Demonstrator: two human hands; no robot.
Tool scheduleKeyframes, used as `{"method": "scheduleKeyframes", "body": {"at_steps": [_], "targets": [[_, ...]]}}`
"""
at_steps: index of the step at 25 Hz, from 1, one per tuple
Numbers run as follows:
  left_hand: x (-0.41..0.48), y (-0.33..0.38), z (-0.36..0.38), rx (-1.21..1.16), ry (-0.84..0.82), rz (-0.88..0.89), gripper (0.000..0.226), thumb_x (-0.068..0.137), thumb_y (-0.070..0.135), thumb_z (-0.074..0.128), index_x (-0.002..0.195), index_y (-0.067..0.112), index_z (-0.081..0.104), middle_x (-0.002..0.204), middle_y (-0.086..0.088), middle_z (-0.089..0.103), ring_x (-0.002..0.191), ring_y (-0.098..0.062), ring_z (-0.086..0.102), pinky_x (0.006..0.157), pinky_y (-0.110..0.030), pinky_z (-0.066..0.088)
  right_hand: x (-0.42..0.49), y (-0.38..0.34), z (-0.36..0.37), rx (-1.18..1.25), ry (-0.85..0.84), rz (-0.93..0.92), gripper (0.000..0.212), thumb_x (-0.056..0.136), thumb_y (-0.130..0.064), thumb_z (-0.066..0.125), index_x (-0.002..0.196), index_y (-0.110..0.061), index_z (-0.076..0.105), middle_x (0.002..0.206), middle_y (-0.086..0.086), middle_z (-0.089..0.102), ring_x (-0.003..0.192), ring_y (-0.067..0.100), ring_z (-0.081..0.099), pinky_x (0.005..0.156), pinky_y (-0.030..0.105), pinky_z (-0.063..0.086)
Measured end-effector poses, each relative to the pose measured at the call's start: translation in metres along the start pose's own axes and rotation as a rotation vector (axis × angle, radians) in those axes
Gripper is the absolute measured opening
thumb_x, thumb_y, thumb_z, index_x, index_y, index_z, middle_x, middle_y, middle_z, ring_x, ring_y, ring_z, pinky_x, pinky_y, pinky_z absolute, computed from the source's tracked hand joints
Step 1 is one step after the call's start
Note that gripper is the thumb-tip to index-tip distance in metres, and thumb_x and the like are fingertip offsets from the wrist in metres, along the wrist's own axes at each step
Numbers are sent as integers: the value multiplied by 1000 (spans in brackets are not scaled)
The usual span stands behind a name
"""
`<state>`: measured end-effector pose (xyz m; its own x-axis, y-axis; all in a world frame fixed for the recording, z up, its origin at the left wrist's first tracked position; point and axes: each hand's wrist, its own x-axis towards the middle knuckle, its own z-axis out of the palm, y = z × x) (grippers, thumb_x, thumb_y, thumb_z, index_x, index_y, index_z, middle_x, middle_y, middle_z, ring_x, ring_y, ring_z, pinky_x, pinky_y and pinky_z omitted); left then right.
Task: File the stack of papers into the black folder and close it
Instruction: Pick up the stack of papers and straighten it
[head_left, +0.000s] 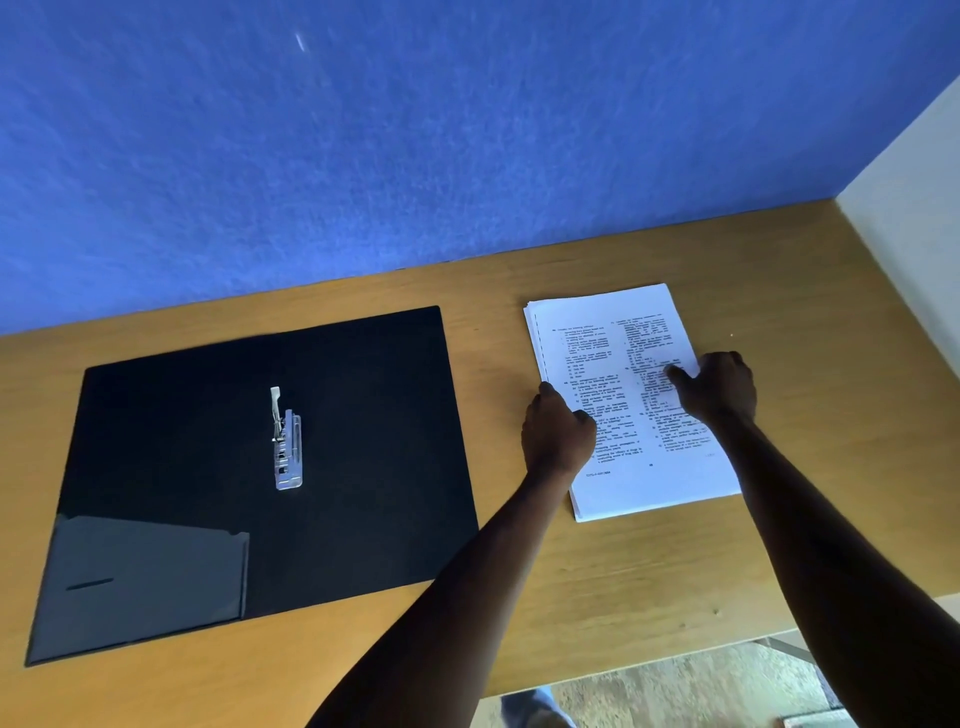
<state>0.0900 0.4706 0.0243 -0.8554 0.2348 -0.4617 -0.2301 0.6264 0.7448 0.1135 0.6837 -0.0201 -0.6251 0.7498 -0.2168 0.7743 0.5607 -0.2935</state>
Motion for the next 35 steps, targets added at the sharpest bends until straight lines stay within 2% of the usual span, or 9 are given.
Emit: {"method": "scheduleKeyframes", "body": {"at_steps": [5, 13, 16, 20, 23, 26, 28, 31, 35], "targets": [[0, 2, -1, -81, 1, -59, 38, 79, 11, 48, 117, 9, 53, 120, -8, 63, 108, -29, 58, 89, -40, 51, 4, -1, -1, 22, -33, 30, 51, 81, -49, 68, 94, 1, 66, 103, 22, 68, 99, 41, 63, 80, 43, 52], [-5, 9, -8, -168, 17, -120, 29, 82, 8, 49, 110, 5, 53, 105, -4, 54, 92, -19, 46, 74, -28, 40, 10, -4, -16, 135, -156, 120, 59, 83, -46, 72, 115, 3, 61, 119, 23, 66, 111, 41, 62, 83, 39, 50], [-4, 11, -8, -207, 33, -127, 29, 81, 8, 49, 110, 5, 53, 108, -6, 57, 97, -23, 53, 71, -28, 41, 9, -6, -19, 149, -194, 97, 56, 84, -46, 70, 111, 2, 63, 114, 22, 67, 107, 40, 64, 75, 34, 44], [-6, 10, -3, -254, 29, -121, 30, 81, 5, 48, 110, 4, 53, 110, -6, 58, 83, -11, 48, 64, -22, 41, 11, -8, -23, 309, -247, 120, 48, 83, -41, 74, 107, 1, 66, 96, 15, 65, 89, 34, 64, 69, 32, 44], [-7, 8, -1, -267, 23, -96, 32, 81, 0, 48, 113, 4, 51, 106, 0, 54, 74, 1, 43, 54, -10, 33, 17, -4, -27, 554, -323, 194, 41, 74, -25, 84, 98, 4, 69, 97, 19, 73, 84, 35, 71, 78, 43, 58], [-6, 2, -1, -293, 36, -87, 34, 85, -1, 46, 118, 6, 49, 95, 10, 47, 73, 6, 40, 54, -2, 31, 16, 5, -36, 767, -509, 281, 38, 77, -5, 78, 111, 8, 67, 106, 27, 71, 95, 42, 71, 89, 59, 54], [-4, 0, -2, -334, 53, -102, 33, 85, 0, 48, 117, 8, 50, 89, 13, 47, 73, 7, 44, 61, -7, 38, 14, 8, -38, 767, -591, 241, 37, 81, 2, 73, 116, 9, 64, 112, 29, 70, 97, 42, 70, 89, 57, 54], [3, -3, -5, -410, 66, -132, 32, 87, 8, 52, 119, 7, 51, 102, 3, 60, 85, -8, 58, 72, -21, 47, 6, 4, -41, 796, -520, 152, 33, 81, 5, 72, 114, 8, 66, 111, 28, 70, 93, 40, 70, 88, 55, 55], [28, -13, -14, -461, 126, -125, 32, 89, 27, 62, 113, 7, 57, 106, -4, 62, 93, -17, 61, 72, -26, 48, -8, 4, -52, 955, -515, -30, 43, 72, -9, 80, 112, 3, 69, 113, 23, 72, 103, 44, 69, 93, 59, 53]]}}
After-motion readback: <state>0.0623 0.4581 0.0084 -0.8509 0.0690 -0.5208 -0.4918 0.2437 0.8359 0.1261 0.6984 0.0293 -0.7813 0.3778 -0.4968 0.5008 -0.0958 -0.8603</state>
